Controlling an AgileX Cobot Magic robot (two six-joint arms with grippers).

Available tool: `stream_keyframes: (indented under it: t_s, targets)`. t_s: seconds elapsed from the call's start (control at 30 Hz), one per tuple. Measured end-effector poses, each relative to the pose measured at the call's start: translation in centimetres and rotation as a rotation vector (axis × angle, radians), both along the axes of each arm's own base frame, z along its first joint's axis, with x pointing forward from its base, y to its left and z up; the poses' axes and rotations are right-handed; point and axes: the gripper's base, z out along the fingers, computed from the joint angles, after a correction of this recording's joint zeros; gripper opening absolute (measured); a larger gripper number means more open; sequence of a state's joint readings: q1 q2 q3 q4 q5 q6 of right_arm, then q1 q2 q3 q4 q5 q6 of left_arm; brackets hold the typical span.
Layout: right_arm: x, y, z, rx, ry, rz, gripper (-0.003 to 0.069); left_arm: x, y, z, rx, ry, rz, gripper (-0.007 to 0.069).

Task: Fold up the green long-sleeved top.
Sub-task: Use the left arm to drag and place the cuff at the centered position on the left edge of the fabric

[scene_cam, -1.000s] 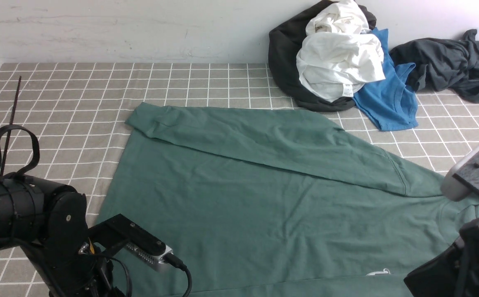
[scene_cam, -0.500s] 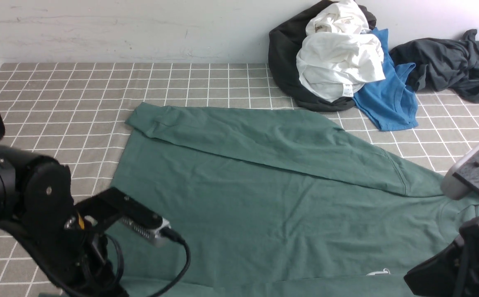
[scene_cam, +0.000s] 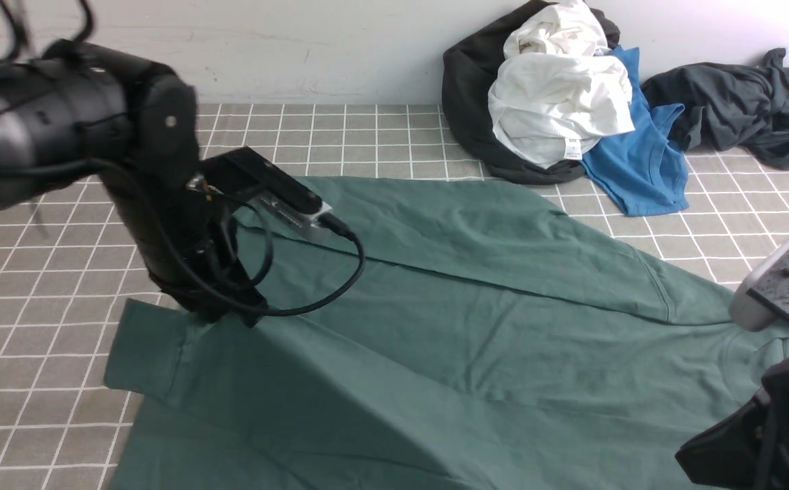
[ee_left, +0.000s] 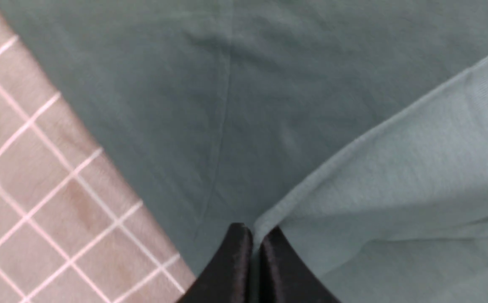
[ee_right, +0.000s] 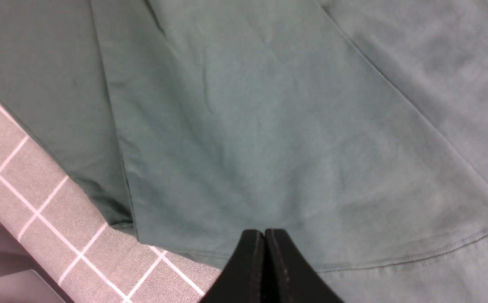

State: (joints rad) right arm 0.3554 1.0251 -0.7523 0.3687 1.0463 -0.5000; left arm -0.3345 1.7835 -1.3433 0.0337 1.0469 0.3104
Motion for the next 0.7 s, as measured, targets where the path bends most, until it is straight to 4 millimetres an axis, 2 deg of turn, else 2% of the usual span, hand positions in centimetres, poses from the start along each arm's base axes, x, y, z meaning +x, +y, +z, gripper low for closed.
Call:
stream_keyframes:
  t_s: [0.13, 0.27, 0.4, 0.57, 0.6, 0.67, 0.7]
  targets:
    - [0.1, -0.3, -0.1, -0.03, -0.006, -0.009, -0.0014, 2.4, -0.7, -2.6, 0.039, 0.055, -0.015, -0.0002]
    - [0.2, -0.6, -0.2, -0.059, -0.008, -0.03, -0.0014, 3.7, -0.6, -3.8, 0.051, 0.086, -0.004, 0.0021]
    - [0.3, -0.7, -0.2, -0.077, -0.022, -0.043, -0.0014, 4.4, 0.5, -4.5, 0.046, 0.107, 0.033, 0.006]
    - [0.6, -0.7, 0.0, -0.069, -0.056, -0.057, -0.0014, 4.9, 2.1, -4.5, -0.017, 0.122, 0.119, 0.0206]
    - [0.7, -0.7, 0.1, -0.067, -0.061, -0.07, -0.0014, 5.2, 2.4, -4.3, -0.042, 0.115, 0.141, 0.0277]
    - [1.0, -0.8, 0.6, -0.063, -0.082, -0.087, -0.0014, 5.8, 2.7, -3.8, -0.068, 0.099, 0.163, 0.036]
    - [1.0, -0.8, 0.6, -0.065, -0.085, -0.091, -0.0014, 5.8, 2.7, -3.7, -0.071, 0.096, 0.165, 0.0368]
